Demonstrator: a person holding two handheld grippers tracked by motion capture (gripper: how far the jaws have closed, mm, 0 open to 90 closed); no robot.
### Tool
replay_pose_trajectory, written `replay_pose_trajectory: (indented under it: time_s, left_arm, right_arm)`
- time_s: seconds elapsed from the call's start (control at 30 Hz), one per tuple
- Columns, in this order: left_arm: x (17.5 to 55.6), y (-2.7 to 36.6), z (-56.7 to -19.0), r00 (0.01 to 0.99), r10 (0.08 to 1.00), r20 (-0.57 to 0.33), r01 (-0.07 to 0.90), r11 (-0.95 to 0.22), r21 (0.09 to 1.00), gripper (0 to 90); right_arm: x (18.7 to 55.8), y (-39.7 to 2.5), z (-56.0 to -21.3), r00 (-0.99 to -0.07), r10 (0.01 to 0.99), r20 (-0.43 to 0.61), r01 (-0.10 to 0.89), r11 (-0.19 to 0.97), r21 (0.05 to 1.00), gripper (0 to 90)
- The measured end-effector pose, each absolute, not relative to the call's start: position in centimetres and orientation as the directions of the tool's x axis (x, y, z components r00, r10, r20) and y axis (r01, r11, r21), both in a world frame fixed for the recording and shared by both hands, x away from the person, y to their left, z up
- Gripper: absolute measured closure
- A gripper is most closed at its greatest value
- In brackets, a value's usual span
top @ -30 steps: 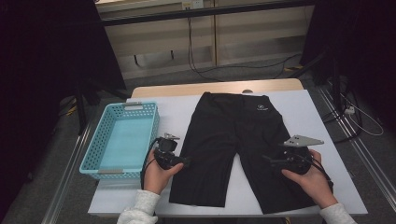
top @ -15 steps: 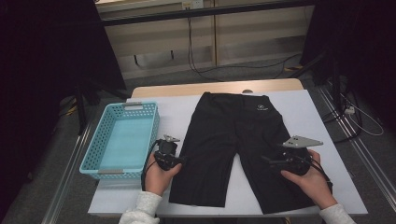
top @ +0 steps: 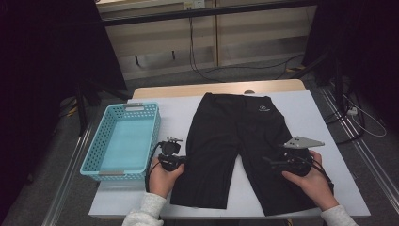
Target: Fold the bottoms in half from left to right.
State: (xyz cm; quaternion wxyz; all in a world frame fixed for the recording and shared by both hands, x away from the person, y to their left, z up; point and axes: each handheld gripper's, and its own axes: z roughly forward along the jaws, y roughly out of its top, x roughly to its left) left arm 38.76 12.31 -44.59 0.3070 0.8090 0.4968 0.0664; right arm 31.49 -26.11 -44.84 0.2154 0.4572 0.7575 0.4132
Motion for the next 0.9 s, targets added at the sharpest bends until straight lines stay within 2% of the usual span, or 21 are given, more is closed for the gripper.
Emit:
replay_pose_trajectory:
  time_s: [0.33, 0.9]
  left_arm:
    - [38.8, 12.0, -43.4, 0.513, 0.813, -0.275, 0.76, -0.282, 0.586, 88.9]
    - [38.1, 10.0, -42.4, 0.579, 0.767, -0.278, 0.706, -0.299, 0.642, 89.1]
  right_arm:
    - [32.0, -25.6, -44.7, -0.487, 0.871, 0.056, 0.512, 0.233, 0.827, 21.3]
    - [33.8, -23.7, -44.7, -0.494, 0.867, 0.058, 0.511, 0.236, 0.827, 19.7]
